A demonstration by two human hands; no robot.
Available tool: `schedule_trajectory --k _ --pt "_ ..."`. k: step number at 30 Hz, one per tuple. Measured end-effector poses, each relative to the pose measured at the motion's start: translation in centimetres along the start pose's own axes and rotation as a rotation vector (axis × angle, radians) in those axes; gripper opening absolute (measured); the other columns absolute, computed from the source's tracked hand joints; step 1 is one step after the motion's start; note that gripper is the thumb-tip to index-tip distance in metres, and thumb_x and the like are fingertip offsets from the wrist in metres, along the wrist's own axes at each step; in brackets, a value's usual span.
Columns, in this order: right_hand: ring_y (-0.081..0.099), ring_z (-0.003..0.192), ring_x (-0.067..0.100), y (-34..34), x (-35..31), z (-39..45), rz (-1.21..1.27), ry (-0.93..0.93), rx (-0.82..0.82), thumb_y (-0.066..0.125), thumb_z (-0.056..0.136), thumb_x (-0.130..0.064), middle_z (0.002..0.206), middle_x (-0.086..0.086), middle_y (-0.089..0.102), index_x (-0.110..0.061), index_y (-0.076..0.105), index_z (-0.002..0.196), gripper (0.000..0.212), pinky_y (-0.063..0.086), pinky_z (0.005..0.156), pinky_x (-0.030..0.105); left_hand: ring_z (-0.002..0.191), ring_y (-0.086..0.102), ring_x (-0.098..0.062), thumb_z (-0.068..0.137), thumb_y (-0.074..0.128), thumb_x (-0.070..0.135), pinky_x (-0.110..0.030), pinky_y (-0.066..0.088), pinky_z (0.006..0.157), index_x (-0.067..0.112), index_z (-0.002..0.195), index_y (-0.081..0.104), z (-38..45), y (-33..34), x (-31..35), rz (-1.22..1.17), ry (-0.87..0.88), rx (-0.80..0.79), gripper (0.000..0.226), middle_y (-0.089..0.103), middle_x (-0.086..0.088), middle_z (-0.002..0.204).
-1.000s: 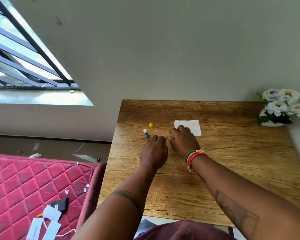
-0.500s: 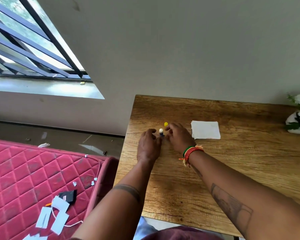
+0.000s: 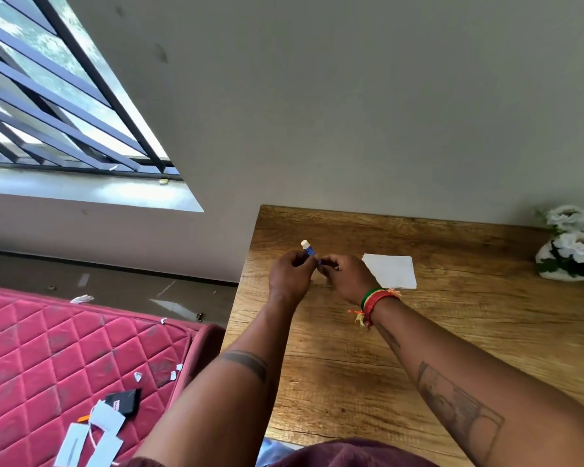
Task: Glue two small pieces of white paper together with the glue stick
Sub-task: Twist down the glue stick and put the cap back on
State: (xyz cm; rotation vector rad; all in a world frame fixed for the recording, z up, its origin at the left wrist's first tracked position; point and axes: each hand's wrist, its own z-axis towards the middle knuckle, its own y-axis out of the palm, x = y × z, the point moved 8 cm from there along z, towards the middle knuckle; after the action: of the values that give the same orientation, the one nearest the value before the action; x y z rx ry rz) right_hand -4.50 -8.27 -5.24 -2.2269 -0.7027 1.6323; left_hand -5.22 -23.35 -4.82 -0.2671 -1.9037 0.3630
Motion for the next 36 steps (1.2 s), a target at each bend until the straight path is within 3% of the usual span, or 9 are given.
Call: schedule_trajectory --k 5,10,13,15,19,23,27,33,36 --pt "0.067 0.077 0.016 -1.7 -0.9 -0.9 0.169 0.061 -0.026 0.059 0.1 -0.024 0.098 -0.001 0.073 -0.023 0.071 0.117 0.021 0.058 0.079 0.044 0.061 0.059 0.001 0.093 0.071 0.028 -0.028 0.048 0.068 0.02 0.092 0.075 -0.4 0.8 1.9 -0.118 0.027 -0.044 0.009 0.071 0.011 0.074" --pt "0.067 0.074 0.018 -3.6 -0.4 -1.7 0.204 0.102 0.077 0.072 0.091 -0.028 0.089 0.003 0.075 -0.022 0.07 0.102 0.013 0.058 0.079 0.049 0.073 0.066 -0.012 0.088 0.074 0.03 -0.041 0.056 0.074 0.022 0.09 0.074 -1.1 2.1 4.0 -0.146 0.072 -0.087 0.008 0.074 0.004 0.082" --pt "0.068 0.075 0.021 -5.1 -0.7 -2.5 0.228 0.105 0.125 0.074 0.09 -0.027 0.09 0.006 0.073 -0.022 0.062 0.096 0.015 0.057 0.076 0.047 0.078 0.07 -0.017 0.089 0.074 0.032 -0.041 0.056 0.073 0.022 0.091 0.074 -1.3 2.9 5.4 -0.102 0.105 -0.115 0.01 0.076 0.001 0.086" --pt "0.068 0.076 0.019 -5.5 -1.0 -3.1 0.261 0.095 0.099 0.069 0.094 -0.025 0.096 0.003 0.072 -0.024 0.063 0.101 0.009 0.058 0.076 0.044 0.078 0.07 -0.018 0.088 0.075 0.035 -0.04 0.055 0.072 0.023 0.091 0.074 -1.4 3.2 6.1 -0.08 0.126 -0.118 0.013 0.075 0.002 0.084" --pt "0.065 0.073 0.015 -6.0 -1.7 -3.7 0.303 0.051 0.035 0.055 0.103 -0.02 0.099 -0.006 0.07 -0.027 0.065 0.124 0.025 0.053 0.065 0.028 0.079 0.071 -0.015 0.087 0.076 0.038 -0.043 0.058 0.077 0.024 0.093 0.075 -1.3 3.4 7.0 -0.04 0.139 -0.123 0.014 0.077 0.005 0.085" --pt "0.063 0.065 0.015 -7.2 -2.1 -3.5 0.208 0.025 0.09 0.064 0.097 -0.021 0.082 -0.002 0.073 -0.031 0.073 0.088 0.016 0.053 0.066 0.037 0.086 0.073 -0.02 0.089 0.076 0.036 -0.044 0.059 0.079 0.021 0.091 0.074 -1.4 3.5 7.6 -0.015 0.163 -0.117 0.015 0.077 0.002 0.086" --pt "0.064 0.064 0.018 -7.9 -2.5 -3.5 0.205 0.005 0.133 0.074 0.091 -0.023 0.075 0.0 0.072 -0.028 0.075 0.08 0.012 0.055 0.069 0.043 0.085 0.072 -0.02 0.091 0.075 0.036 -0.038 0.055 0.073 0.019 0.093 0.074 -1.6 3.5 8.3 -0.016 0.18 -0.117 0.017 0.076 0.001 0.087" --pt "0.064 0.069 0.018 -7.6 -3.0 -3.7 0.255 -0.011 0.094 0.057 0.102 -0.02 0.091 0.0 0.074 -0.024 0.073 0.114 0.021 0.052 0.065 0.033 0.072 0.064 -0.01 0.092 0.076 0.033 -0.031 0.049 0.068 0.014 0.094 0.074 -1.5 3.0 8.9 -0.011 0.187 -0.106 0.019 0.074 0.003 0.082" --pt "0.061 0.067 0.016 -7.8 -3.1 -3.6 0.179 -0.025 0.123 0.068 0.095 -0.021 0.079 -0.003 0.072 -0.019 0.078 0.093 0.01 0.051 0.065 0.035 0.075 0.065 -0.013 0.091 0.075 0.032 -0.032 0.05 0.067 0.014 0.093 0.073 -1.8 3.1 8.7 0.0 0.198 -0.107 0.019 0.075 -0.002 0.087"
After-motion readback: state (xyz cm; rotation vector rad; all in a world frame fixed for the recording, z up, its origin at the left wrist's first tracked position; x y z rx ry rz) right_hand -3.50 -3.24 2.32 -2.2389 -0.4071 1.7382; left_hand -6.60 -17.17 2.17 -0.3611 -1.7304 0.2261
